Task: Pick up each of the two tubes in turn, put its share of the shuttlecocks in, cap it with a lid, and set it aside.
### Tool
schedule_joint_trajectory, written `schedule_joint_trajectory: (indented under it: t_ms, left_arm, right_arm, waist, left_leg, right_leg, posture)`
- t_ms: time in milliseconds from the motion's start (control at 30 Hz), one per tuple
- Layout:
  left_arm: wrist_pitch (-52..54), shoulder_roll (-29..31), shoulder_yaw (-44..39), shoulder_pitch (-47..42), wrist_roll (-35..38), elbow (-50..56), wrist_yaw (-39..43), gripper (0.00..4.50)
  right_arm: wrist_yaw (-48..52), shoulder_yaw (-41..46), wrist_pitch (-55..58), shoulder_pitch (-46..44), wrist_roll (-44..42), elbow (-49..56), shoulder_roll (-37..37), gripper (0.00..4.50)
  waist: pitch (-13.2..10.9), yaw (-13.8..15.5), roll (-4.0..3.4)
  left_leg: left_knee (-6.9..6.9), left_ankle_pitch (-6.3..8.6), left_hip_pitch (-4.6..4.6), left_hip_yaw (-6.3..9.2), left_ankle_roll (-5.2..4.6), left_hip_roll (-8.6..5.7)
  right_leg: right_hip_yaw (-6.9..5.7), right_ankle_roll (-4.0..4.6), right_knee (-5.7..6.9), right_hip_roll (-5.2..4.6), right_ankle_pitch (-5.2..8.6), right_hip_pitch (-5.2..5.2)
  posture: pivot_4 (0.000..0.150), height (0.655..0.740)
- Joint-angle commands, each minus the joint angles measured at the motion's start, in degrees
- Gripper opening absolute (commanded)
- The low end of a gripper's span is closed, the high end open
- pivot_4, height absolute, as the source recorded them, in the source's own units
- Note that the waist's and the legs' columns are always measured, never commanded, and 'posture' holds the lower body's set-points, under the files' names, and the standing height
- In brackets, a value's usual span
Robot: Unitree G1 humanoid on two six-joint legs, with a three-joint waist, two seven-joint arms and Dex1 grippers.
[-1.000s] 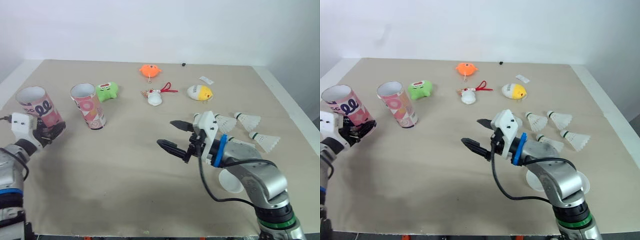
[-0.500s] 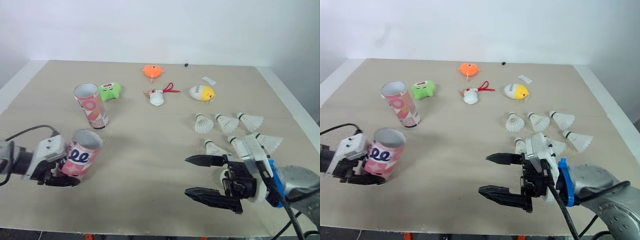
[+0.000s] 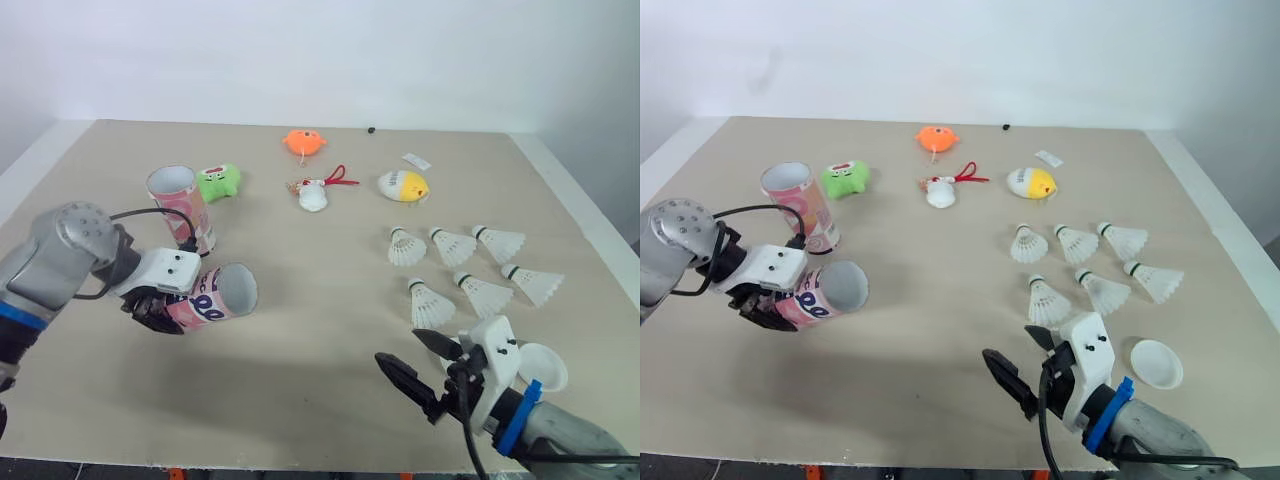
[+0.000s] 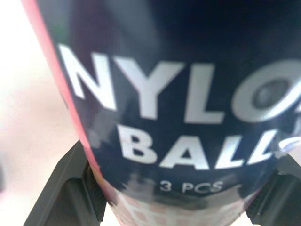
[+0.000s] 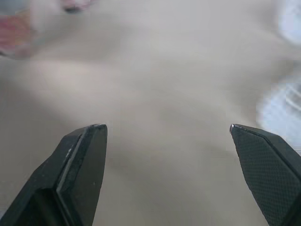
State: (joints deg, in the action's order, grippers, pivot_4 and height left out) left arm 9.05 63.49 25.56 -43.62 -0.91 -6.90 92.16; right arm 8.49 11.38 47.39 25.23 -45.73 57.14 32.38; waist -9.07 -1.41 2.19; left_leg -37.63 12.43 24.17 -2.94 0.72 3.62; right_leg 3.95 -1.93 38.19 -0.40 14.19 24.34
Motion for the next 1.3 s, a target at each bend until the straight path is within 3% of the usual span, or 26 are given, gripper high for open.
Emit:
schedule_joint_trajectory:
  t_ms: [33,300,1000,1100,1300]
  left_arm:
    - [-1.5,-0.7,0.7,-1.9,1.8,-0.2,0.3,3.16]
    - [2.7,-3.0,-1.9,2.9,7.8,7.3,0.3,3.16]
    - [10.2,-4.8,-6.7,11.0,7.0,15.7,-2.9,3.16]
    - [10.9,-4.9,-7.0,11.0,7.0,16.3,-3.0,3.07]
    - [15.6,-4.8,-7.9,11.3,9.6,20.7,-2.4,3.07]
  right_arm:
    - [-3.1,-2.9,-1.3,0.0,5.2,0.7,-1.1,4.5]
    - [-6.5,-6.6,-1.5,-5.1,12.8,-3.8,-5.0,4.5]
    - [-6.2,-13.3,-3.2,-19.6,27.5,-17.3,-8.5,4.5]
    - [-5.9,-13.6,-3.6,-19.7,29.7,-18.3,-8.3,3.67]
    - [-3.3,-12.0,-6.1,-18.6,31.3,-17.7,-8.4,0.93]
  waist:
    - [0.0,0.0,-0.01]
    - [0.0,0.1,-0.01]
    - [0.2,0.2,-0.28]
    - [0.2,0.2,-0.28]
    - [0.2,0.1,-0.28]
  left_leg:
    - [0.0,0.0,0.0,-0.01,0.0,0.0]
    - [0.0,0.01,0.07,0.0,-0.02,0.01]
    - [-0.03,0.01,0.04,0.0,-0.03,-0.08]
    - [-0.03,0.01,0.04,0.01,-0.03,-0.1]
    - [-0.03,0.01,0.05,0.01,-0.03,-0.1]
  right_leg:
    - [0.01,0.0,0.0,0.0,0.0,0.0]
    - [0.01,-0.03,0.0,0.0,0.06,0.04]
    - [0.07,-0.12,0.01,-0.01,0.05,-0.03]
    - [0.08,-0.13,0.01,-0.02,0.05,-0.03]
    - [0.09,-0.18,0.02,0.0,0.04,-0.02]
  posture:
    - [0.15,0.7323]
    - [0.15,0.7323]
    - [0.15,0.7323]
    - [0.15,0.7323]
    - [0.15,0.7323]
